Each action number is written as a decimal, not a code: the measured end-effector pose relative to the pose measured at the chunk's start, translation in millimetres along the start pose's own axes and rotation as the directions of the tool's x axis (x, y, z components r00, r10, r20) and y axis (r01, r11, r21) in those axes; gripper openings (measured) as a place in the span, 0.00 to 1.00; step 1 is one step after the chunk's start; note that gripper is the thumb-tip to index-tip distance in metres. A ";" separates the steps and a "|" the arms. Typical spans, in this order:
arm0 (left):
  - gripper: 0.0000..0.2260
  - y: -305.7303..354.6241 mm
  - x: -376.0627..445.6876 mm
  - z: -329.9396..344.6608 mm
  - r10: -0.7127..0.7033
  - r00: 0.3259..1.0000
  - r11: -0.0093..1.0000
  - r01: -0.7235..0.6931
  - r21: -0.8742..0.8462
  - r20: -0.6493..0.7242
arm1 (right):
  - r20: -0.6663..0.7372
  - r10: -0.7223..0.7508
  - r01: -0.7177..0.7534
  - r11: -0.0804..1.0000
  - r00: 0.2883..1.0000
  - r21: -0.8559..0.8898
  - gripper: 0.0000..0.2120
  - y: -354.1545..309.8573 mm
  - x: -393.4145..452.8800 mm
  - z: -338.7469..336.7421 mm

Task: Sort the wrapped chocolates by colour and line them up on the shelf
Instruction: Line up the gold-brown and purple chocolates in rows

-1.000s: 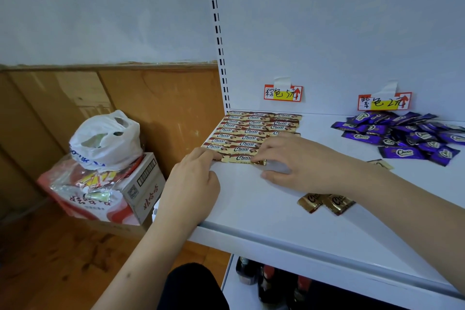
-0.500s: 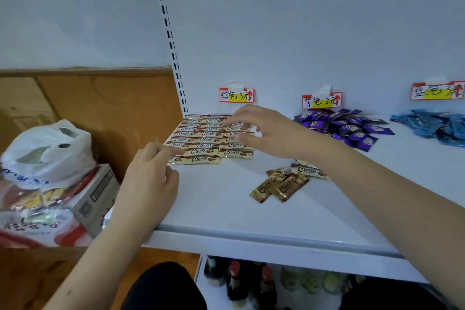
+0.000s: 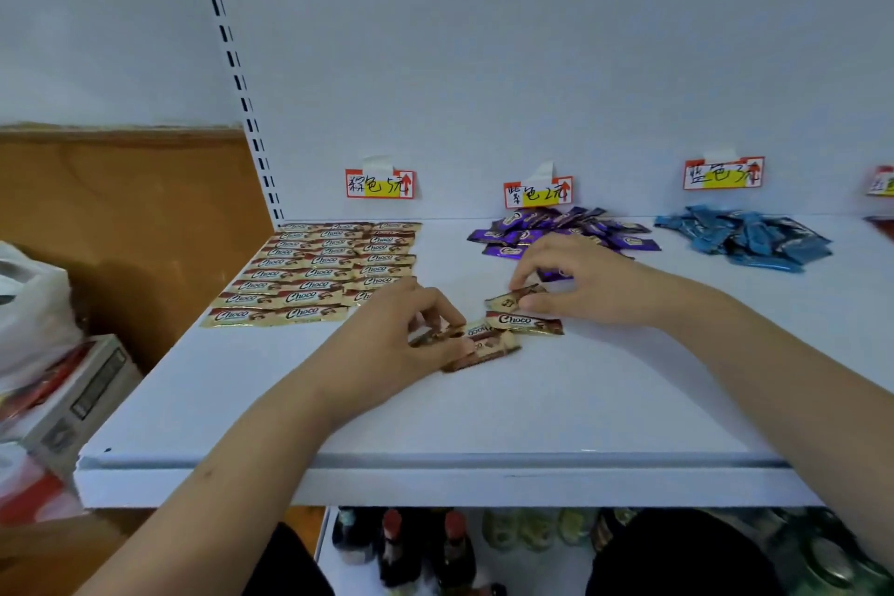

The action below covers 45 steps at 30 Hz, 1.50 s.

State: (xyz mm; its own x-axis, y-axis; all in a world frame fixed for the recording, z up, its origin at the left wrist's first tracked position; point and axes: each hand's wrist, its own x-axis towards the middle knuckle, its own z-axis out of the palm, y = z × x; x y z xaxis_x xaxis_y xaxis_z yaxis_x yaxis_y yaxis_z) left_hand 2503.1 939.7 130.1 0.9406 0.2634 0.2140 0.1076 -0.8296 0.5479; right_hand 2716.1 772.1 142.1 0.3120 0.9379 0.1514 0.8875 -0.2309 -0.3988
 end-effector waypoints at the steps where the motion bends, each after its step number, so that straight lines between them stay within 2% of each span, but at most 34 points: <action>1: 0.09 -0.9 -0.8 0.4 0.006 1.000 1.000 -0.007 -0.026 -0.016 | 0.000 0.003 -0.003 1.000 1.000 0.003 0.07 -0.8 0.7 1.6; 4: 0.12 -2.2 -5.4 -1.8 -0.024 0.998 0.999 0.022 -0.047 -0.057 | -0.017 0.061 -0.060 0.997 0.998 0.039 0.08 -7.2 2.7 3.1; 7: 0.16 -12.2 -16.9 -9.9 -0.088 0.995 0.993 0.092 0.070 -0.052 | -0.094 0.070 -0.061 0.993 0.993 0.098 0.09 -9.8 1.8 6.4; 9: 0.11 -17.5 -24.7 -15.8 -0.128 0.990 0.992 0.129 0.017 -0.060 | -0.127 0.066 -0.050 0.991 0.990 0.121 0.08 -11.1 1.5 9.2; 13: 0.02 -18.5 -28.6 -18.8 -0.139 0.977 0.989 0.128 -0.079 -0.161 | -0.196 0.084 -0.049 0.983 0.977 0.178 0.07 -15.5 7.2 12.2; 16: 0.06 -15.2 -29.5 -19.3 -0.150 0.970 0.986 0.133 -0.102 -0.191 | -0.227 0.126 -0.058 0.956 0.966 0.286 0.04 -21.5 5.8 8.8; 19: 0.08 -17.3 -29.4 -20.5 -0.158 0.964 0.985 0.138 -0.107 -0.212 | -0.208 0.144 -0.063 0.933 0.967 0.354 0.01 -29.5 2.2 7.0; 22: 0.09 -18.7 -29.8 -22.7 -0.215 0.940 0.957 0.148 -0.248 -0.266 | -0.195 0.172 -0.060 0.877 0.966 0.477 0.03 -38.2 5.2 4.5; 25: 0.06 -20.7 -29.9 -23.3 -0.267 0.916 0.935 0.170 -0.310 -0.301 | -0.088 0.166 -0.074 0.771 0.982 0.632 0.07 -48.7 9.8 5.6; 28: 0.07 -21.5 -30.5 -24.7 -0.310 0.895 0.912 0.184 -0.367 -0.321 | 0.007 0.153 -0.112 0.694 0.988 0.712 0.11 -60.2 16.1 13.0; 30: 0.07 -20.5 -31.8 -27.3 -0.343 0.876 0.882 0.175 -0.438 -0.339 | 0.016 0.120 -0.098 0.715 0.993 0.692 0.12 -68.4 22.5 21.0; 32: 0.08 -19.3 -32.7 -29.3 -0.364 0.864 0.857 0.165 -0.488 -0.348 | -0.025 0.094 -0.061 0.800 0.995 0.597 0.11 -77.8 29.5 29.8; 36: 0.11 -23.9 -29.7 -30.4 -0.403 0.849 0.846 0.202 -0.494 -0.343 | -0.219 0.011 0.076 0.918 0.976 0.388 0.05 -95.2 41.7 41.2; 38: 0.10 -25.9 -29.7 -30.1 -0.402 0.850 0.841 0.194 -0.506 -0.342 | -0.301 -0.036 0.146 0.924 0.953 0.353 0.05 -99.9 43.3 47.8; 40: 0.09 -25.1 -30.7 -29.2 -0.395 0.853 0.839 0.185 -0.511 -0.341 | -0.306 -0.092 0.179 0.946 0.947 0.271 0.05 -98.3 41.1 54.5; 43: 0.08 -23.8 -32.5 -29.8 -0.387 0.855 0.858 0.198 -0.473 -0.344 | -0.245 -0.194 0.214 0.975 0.950 0.058 0.08 -86.6 37.5 60.4; 45: 0.08 -27.2 -37.6 -33.2 -0.361 0.858 0.897 0.212 -0.387 -0.366 | -0.260 -0.202 0.226 0.972 0.944 0.066 0.08 -83.6 34.5 56.7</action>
State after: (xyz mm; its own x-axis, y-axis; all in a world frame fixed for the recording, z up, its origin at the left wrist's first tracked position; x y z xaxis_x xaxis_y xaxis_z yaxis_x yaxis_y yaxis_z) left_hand 2454.1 968.7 134.0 0.6501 0.7056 0.2818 0.1715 -0.4976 0.8503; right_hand 2633.4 838.4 129.5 0.2037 0.8648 0.4590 0.9107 0.0047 -0.4131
